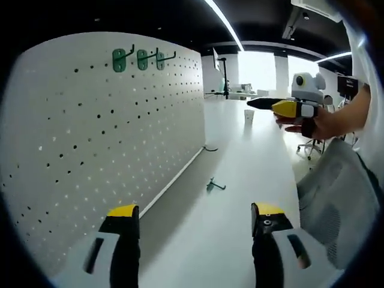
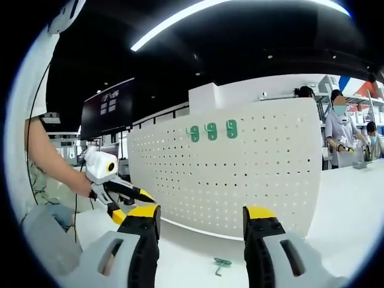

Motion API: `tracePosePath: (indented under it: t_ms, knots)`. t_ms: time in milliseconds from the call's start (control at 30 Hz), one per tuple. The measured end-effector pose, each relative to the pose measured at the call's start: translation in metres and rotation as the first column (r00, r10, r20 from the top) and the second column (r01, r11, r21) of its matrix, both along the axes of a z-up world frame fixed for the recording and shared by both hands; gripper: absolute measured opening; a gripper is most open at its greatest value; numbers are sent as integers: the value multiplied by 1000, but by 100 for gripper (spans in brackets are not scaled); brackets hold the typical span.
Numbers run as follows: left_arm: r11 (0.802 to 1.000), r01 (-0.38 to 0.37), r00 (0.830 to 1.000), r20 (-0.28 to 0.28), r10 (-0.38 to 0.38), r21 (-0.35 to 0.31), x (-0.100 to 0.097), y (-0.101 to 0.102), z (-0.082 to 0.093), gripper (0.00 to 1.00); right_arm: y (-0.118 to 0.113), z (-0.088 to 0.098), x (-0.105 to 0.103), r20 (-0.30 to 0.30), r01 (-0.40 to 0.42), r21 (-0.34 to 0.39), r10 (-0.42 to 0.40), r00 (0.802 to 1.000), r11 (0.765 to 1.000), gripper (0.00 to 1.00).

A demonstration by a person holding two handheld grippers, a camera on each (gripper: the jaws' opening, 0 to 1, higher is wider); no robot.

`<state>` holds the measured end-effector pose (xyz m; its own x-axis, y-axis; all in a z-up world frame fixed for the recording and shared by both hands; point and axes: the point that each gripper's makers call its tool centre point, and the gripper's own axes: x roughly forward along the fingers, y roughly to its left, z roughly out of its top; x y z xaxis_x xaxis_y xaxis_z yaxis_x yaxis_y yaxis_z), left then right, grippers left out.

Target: Insert the hook assembly into the mounting plate slot until the hook locks in place.

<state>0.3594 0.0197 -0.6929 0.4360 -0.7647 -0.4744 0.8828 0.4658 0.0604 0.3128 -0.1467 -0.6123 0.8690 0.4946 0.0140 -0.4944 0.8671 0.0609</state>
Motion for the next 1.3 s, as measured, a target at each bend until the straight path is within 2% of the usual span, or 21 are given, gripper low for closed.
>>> tracePosePath:
  t_ms: [400,767,1133,1300]
  knots:
    - [995,83,996,-21,-82,57,9,-22,-14,77,-4,5,2,11,9,-1,-9,1000,1000,54]
    - [981,170,985,-47,-166,93,19,-44,-23,77,-5,7,0,16,10,7,-10,1000,1000,55]
    - [957,254,967,-56,-248,141,27,-69,-31,77,-13,8,-2,18,33,13,-33,999,999,55]
    - [932,307,952,-69,-299,193,30,-78,-37,77,-16,10,-4,21,35,6,-35,999,999,55]
